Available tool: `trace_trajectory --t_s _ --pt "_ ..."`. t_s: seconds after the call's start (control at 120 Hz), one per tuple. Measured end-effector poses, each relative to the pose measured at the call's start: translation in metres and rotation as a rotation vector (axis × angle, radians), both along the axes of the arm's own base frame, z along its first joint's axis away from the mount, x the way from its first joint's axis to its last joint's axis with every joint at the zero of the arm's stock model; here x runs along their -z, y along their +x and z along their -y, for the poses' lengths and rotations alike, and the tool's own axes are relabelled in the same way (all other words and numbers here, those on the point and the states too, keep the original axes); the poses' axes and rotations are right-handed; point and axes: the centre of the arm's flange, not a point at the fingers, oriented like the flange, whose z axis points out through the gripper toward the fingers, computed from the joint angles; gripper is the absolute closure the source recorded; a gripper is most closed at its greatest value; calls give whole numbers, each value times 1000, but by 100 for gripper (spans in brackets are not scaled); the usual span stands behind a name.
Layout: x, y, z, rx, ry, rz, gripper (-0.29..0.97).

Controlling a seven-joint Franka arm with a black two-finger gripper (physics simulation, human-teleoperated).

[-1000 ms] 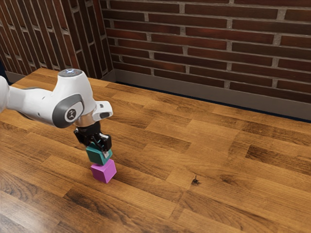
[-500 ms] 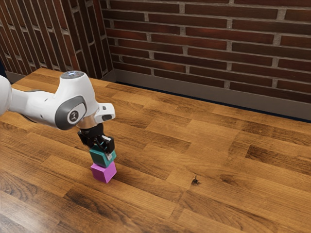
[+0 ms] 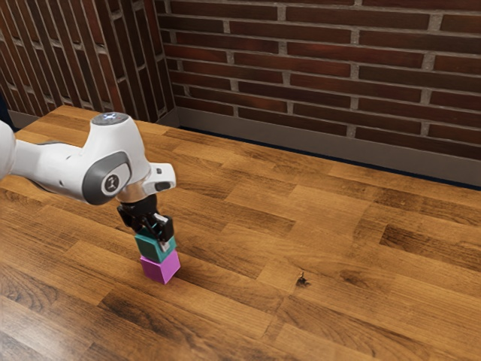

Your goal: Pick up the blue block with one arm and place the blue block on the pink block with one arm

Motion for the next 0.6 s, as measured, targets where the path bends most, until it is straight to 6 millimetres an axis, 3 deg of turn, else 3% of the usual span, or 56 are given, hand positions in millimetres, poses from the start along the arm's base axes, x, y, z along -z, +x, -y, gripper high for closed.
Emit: trace_trajectory --t_s 0.383,0.6 --pt "0 -1 -5 -1 2 0 30" --pt "0 -2 -6 7 -2 -3 12"
